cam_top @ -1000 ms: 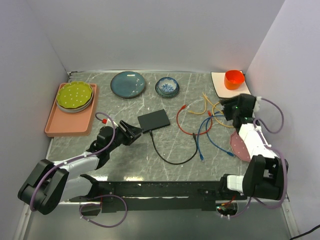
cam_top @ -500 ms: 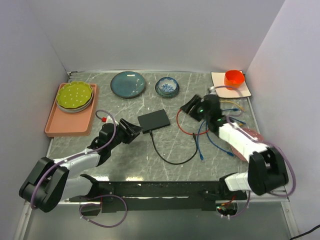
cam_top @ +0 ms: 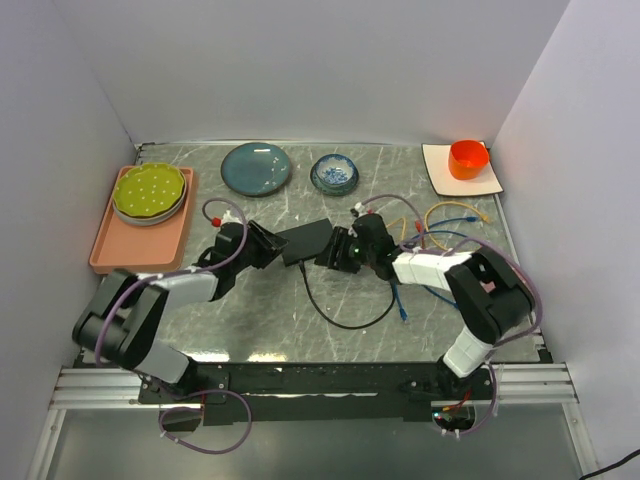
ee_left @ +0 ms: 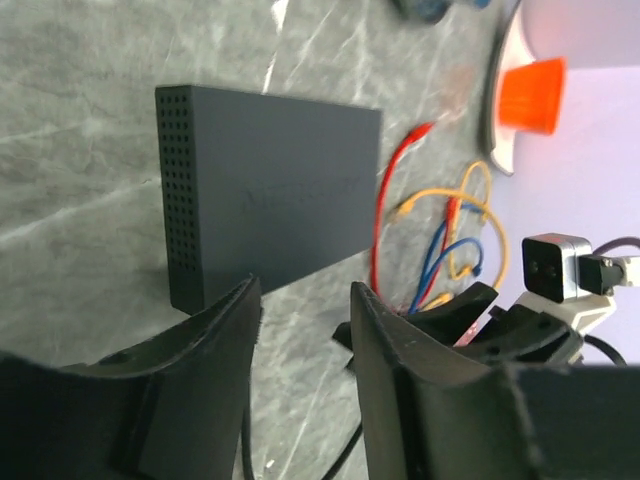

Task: Pull the plug from the switch port

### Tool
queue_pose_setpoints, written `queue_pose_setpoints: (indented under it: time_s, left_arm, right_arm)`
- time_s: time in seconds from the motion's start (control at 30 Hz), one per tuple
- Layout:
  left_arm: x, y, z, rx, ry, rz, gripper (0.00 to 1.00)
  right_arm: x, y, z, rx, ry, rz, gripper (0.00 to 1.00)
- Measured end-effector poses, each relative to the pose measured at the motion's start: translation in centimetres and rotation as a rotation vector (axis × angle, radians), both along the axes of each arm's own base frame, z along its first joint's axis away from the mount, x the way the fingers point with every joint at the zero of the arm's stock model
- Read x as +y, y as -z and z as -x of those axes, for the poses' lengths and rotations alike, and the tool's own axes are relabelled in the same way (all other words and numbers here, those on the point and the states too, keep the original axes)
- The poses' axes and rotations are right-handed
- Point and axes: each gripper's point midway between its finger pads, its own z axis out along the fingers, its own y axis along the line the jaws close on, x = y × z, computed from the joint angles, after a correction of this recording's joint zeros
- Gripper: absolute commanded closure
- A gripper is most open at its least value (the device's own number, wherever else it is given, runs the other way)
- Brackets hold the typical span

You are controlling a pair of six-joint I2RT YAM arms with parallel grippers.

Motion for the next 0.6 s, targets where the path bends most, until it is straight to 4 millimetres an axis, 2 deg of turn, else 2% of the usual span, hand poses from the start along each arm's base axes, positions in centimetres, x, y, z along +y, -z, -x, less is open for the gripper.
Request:
queue_pose_setpoints:
  time_s: [0.23,0.6]
  left_arm:
    - [-1.2,3.5,0.0,0.077,0.057,-0.002,0.57]
    - [-0.8,3.6,-1.0,0.069,0.057,0.024,0.59]
  right_arm:
    - [1.8,3.1,1.8,0.074,-0.081,0.009,0.41]
    - [4.1,3.0,-0.2,0.059,-0.102,-0.032,0.42]
